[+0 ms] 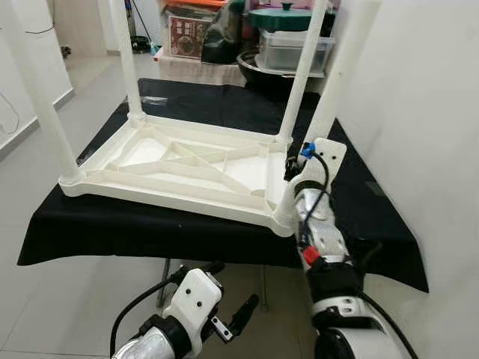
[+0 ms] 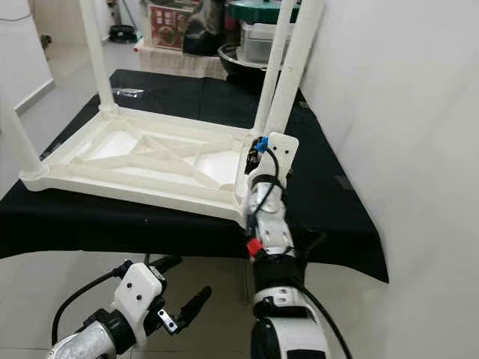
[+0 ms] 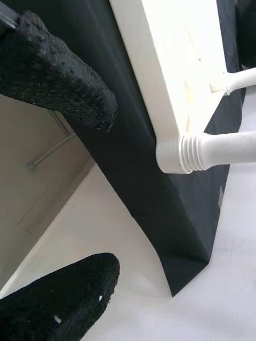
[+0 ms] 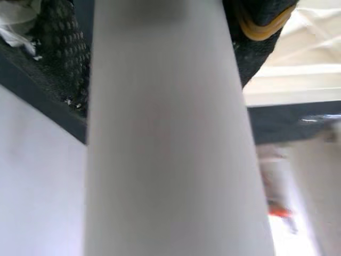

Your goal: Building children table

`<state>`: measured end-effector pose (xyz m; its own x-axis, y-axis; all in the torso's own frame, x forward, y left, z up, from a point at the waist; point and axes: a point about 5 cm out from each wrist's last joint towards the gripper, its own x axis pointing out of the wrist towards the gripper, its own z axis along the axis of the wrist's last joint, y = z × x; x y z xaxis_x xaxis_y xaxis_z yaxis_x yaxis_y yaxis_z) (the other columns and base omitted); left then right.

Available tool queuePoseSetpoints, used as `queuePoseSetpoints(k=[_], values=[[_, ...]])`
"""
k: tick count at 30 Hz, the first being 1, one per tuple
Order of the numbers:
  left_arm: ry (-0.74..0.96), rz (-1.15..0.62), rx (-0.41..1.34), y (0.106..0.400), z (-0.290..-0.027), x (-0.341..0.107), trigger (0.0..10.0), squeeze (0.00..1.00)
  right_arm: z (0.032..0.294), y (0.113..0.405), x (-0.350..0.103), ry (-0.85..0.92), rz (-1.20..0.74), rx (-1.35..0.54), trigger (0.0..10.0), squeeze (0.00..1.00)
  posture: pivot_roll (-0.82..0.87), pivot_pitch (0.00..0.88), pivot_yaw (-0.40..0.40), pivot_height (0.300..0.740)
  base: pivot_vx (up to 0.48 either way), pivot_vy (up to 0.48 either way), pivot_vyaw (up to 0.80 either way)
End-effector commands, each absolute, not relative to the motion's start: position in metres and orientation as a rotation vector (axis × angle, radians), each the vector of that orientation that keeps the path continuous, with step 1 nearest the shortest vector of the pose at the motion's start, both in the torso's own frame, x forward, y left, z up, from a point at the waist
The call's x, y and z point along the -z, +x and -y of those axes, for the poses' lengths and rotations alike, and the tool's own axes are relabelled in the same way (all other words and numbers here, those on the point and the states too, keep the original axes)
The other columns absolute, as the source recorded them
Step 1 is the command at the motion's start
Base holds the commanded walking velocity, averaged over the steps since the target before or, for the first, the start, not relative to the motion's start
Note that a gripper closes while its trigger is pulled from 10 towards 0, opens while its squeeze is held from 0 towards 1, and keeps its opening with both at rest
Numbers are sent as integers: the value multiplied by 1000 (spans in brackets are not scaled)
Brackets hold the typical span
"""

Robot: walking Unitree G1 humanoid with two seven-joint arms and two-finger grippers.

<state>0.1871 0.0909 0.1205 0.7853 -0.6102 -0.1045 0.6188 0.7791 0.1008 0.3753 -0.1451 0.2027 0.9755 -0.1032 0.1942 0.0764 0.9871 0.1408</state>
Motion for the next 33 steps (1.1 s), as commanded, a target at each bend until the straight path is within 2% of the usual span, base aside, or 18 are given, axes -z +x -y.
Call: queuePoseSetpoints(k=[1, 3, 4, 5, 6, 7, 8, 9, 14, 17, 20, 21, 22, 29, 30, 31, 32, 33], values=[[133, -71, 670, 187, -90, -119, 10000, 0, 154, 378, -213, 126, 263, -99, 10000, 0, 140, 0, -110, 740, 0, 0, 0], [133, -71, 670, 187, -90, -119, 10000, 0, 154, 378, -213, 126, 263, -99, 10000, 0, 140, 0, -110, 740, 0, 0, 0], [132, -70, 670, 187, -90, -119, 10000, 0, 159, 380, -214, 130, 246, -224, 10000, 0, 141, 0, -111, 740, 0, 0, 0], [132, -70, 670, 187, -90, -119, 10000, 0, 159, 380, -214, 130, 246, -224, 10000, 0, 141, 0, -111, 740, 0, 0, 0], [131, -70, 669, 188, -90, -119, 10000, 0, 163, 382, -215, 154, 213, -363, 10000, 0, 141, 0, -112, 740, 0, 0, 0], [130, -69, 667, 188, -89, -118, 10000, 0, 159, 381, -211, 130, 127, -635, 10000, 0, 143, 0, -114, 740, 0, 0, 0], [130, -69, 667, 188, -89, -118, 10000, 0, 159, 381, -211, 130, 127, -635, 10000, 0, 143, 0, -114, 740, 0, 0, 0], [130, -68, 667, 188, -89, -119, 10000, 0, 150, 378, -205, 97, 51, -804, 10000, 0, 148, 0, -117, 740, 0, 0, 0], [130, -69, 666, 188, -89, -118, 10000, 0, 141, 376, -201, 63, 12, -925, 10000, 0, 155, 0, -119, 740, 0, 0, 0], [133, -67, 664, 185, -89, -119, 10000, 0, 120, 369, -197, 35, -34, -1185, 10000, 0, 177, 0, -131, 740, 0, 0, 0], [133, -67, 663, 185, -89, -119, 10000, 0, 115, 370, -198, 29, -34, -1224, 10000, 0, 181, 0, -134, 740, 0, 0, 0], [133, -67, 661, 184, -90, -119, 10000, 0, 111, 372, -199, 34, -29, -1225, 7373, 0, 181, 0, -136, 740, 0, 0, 0], [133, -68, 659, 183, -90, -119, 10000, 0, 107, 373, -201, 67, -22, -1234, 0, 0, 182, 0, -138, 740, 0, 0, 0], [130, -72, 659, 181, -89, -117, 10000, 0, 104, 379, -202, 109, 24, -1130, 0, 0, 184, 0, -142, 740, 0, 0, 0], [129, -73, 659, 181, -88, -117, 10000, 0, 106, 383, -201, 124, 28, -1031, 0, 0, 179, 0, -143, 740, 0, 0, 0], [129, -74, 661, 181, -88, -117, 10000, 0, 111, 391, -199, 133, 15, -837, 0, 0, 175, 0, -140, 740, 0, 0, 0], [129, -74, 661, 181, -88, -117, 10000, 0, 111, 391, -199, 133, 15, -837, 0, 0, 175, 0, -140, 740, 0, 0, 0], [128, -74, 663, 182, -87, -117, 10000, 0, 119, 396, -192, 127, -18, -633, 0, 0, 167, 0, -137, 740, 0, 0, 0]])
